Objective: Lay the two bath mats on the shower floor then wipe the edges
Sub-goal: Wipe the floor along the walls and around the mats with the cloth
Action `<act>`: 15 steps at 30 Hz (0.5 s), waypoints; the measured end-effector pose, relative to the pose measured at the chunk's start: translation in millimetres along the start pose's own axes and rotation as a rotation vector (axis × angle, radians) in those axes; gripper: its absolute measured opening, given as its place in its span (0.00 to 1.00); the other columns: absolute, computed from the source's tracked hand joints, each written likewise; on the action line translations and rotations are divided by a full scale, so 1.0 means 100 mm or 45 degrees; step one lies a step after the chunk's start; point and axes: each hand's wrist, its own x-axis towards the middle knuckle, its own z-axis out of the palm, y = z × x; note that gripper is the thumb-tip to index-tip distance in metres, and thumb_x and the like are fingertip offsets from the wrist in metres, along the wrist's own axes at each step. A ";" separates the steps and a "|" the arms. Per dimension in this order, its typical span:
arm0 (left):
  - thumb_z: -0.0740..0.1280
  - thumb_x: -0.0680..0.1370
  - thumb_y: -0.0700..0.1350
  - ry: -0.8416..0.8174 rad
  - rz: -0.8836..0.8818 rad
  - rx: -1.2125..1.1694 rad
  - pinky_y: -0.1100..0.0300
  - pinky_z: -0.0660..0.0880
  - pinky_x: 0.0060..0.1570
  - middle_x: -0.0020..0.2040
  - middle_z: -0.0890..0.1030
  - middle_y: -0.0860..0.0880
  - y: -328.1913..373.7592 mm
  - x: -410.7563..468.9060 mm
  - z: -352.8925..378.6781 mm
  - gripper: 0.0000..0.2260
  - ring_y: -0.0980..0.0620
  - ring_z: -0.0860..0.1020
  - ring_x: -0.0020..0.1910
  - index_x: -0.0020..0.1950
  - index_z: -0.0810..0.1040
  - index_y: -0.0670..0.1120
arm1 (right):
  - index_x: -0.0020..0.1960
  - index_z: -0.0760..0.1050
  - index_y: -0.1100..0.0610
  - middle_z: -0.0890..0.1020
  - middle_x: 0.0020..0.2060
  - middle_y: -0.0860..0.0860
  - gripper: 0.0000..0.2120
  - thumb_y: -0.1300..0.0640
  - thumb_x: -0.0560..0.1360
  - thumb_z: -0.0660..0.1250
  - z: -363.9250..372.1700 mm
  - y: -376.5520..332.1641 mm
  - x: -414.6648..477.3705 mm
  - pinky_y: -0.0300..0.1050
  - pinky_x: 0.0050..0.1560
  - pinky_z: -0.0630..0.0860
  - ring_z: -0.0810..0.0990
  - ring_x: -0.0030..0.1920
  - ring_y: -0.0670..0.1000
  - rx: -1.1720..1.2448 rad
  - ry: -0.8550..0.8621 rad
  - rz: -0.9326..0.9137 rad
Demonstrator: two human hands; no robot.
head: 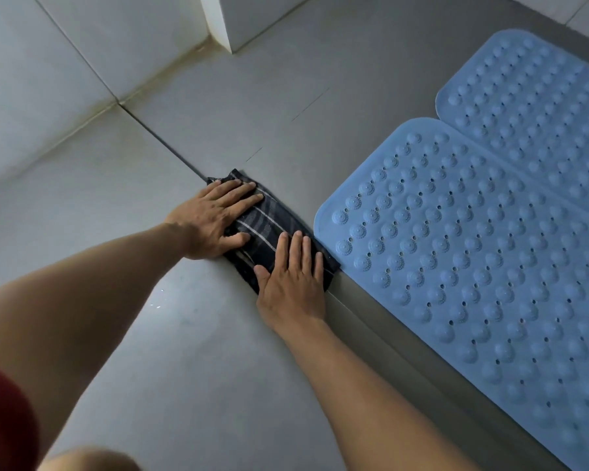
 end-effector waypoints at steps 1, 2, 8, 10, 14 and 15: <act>0.43 0.76 0.69 -0.016 -0.007 0.018 0.50 0.41 0.79 0.82 0.46 0.50 -0.10 0.02 -0.01 0.36 0.50 0.44 0.81 0.81 0.41 0.57 | 0.80 0.36 0.59 0.41 0.80 0.58 0.33 0.42 0.84 0.43 -0.02 -0.06 0.08 0.56 0.77 0.37 0.38 0.80 0.56 0.004 -0.019 -0.013; 0.43 0.76 0.69 -0.027 -0.015 0.036 0.50 0.42 0.79 0.82 0.45 0.50 -0.18 0.04 -0.02 0.35 0.50 0.44 0.81 0.81 0.40 0.57 | 0.80 0.36 0.59 0.40 0.80 0.58 0.33 0.42 0.84 0.43 -0.03 -0.11 0.15 0.56 0.76 0.36 0.37 0.80 0.56 0.016 -0.043 -0.023; 0.38 0.75 0.69 -0.089 0.001 0.077 0.47 0.41 0.78 0.81 0.40 0.51 -0.35 0.27 -0.11 0.35 0.50 0.39 0.80 0.79 0.34 0.59 | 0.79 0.32 0.59 0.35 0.79 0.57 0.34 0.40 0.83 0.38 -0.18 -0.17 0.41 0.57 0.77 0.33 0.32 0.78 0.55 0.107 -0.189 0.008; 0.38 0.76 0.69 -0.114 0.028 0.104 0.44 0.41 0.78 0.81 0.38 0.52 -0.36 0.38 -0.15 0.34 0.50 0.38 0.79 0.79 0.32 0.59 | 0.79 0.32 0.59 0.35 0.79 0.57 0.33 0.40 0.83 0.38 -0.21 -0.16 0.47 0.57 0.76 0.32 0.31 0.78 0.55 0.108 -0.211 0.029; 0.36 0.74 0.70 -0.156 -0.096 0.189 0.40 0.38 0.77 0.80 0.34 0.52 -0.77 0.80 -0.33 0.35 0.49 0.37 0.79 0.77 0.29 0.60 | 0.79 0.32 0.59 0.35 0.79 0.57 0.32 0.42 0.84 0.40 -0.41 -0.23 1.10 0.56 0.74 0.30 0.31 0.78 0.55 0.196 -0.199 -0.019; 0.36 0.73 0.71 -0.159 -0.116 0.194 0.39 0.38 0.76 0.80 0.34 0.52 -0.81 0.81 -0.34 0.35 0.49 0.36 0.79 0.77 0.28 0.60 | 0.79 0.32 0.59 0.34 0.79 0.57 0.32 0.43 0.85 0.41 -0.44 -0.24 1.14 0.56 0.74 0.30 0.31 0.78 0.55 0.198 -0.198 -0.007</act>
